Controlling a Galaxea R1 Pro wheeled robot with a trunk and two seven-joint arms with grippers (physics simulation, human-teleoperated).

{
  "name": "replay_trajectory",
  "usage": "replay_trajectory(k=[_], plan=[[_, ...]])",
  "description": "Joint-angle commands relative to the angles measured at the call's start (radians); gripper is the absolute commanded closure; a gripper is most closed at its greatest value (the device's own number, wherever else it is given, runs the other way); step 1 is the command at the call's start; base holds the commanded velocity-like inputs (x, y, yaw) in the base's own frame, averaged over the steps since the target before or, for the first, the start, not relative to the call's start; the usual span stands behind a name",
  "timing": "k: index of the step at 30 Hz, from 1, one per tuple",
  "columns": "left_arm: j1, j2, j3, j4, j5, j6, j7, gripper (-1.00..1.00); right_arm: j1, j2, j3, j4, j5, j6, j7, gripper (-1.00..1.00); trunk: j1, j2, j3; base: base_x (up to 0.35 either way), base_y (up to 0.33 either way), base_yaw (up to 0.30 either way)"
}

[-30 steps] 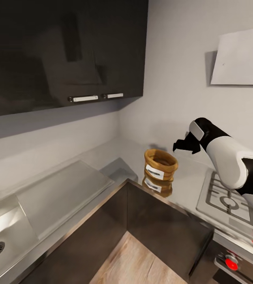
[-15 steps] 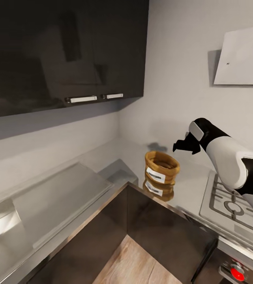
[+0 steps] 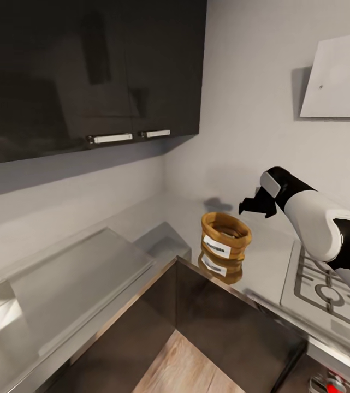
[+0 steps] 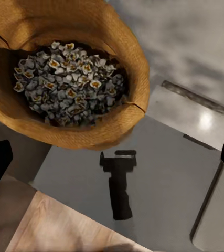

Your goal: In the kitchen, take the popcorn bag from the countertop, put it into the microwave, and heat it until the popcorn is cooked so the cooked popcorn ends up inside the bag.

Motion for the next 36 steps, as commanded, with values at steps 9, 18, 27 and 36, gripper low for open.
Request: replay_trajectory(k=[9,18,27,36], plan=[[-0.001,0.000,0.002,-0.001,0.001,0.000,0.000,-1.00,-0.001,0.000,-0.005,0.013,-0.009,0.002,-0.010,-1.00,0.001,-0.002,-0.002,0.143,0.000,0.000],[-0.001,0.000,0.002,-0.001,0.001,0.000,0.000,-1.00,-0.001,-0.001,-0.004,0.105,-0.007,0.002,-0.012,-1.00,0.001,-0.002,-0.002,0.127,0.000,0.000],[-0.001,0.000,0.002,-0.001,0.001,0.000,0.000,-1.00,-0.001,-0.012,-0.006,0.147,-0.009,0.001,-0.145,-1.00,0.001,-0.002,-0.002,0.013,0.000,0.000],[-0.001,0.000,0.002,-0.001,0.001,0.000,0.000,-1.00,-0.001,-0.029,-0.007,0.149,-0.009,0.001,-0.162,-1.00,0.001,-0.002,-0.002,0.087,0.000,0.000]])
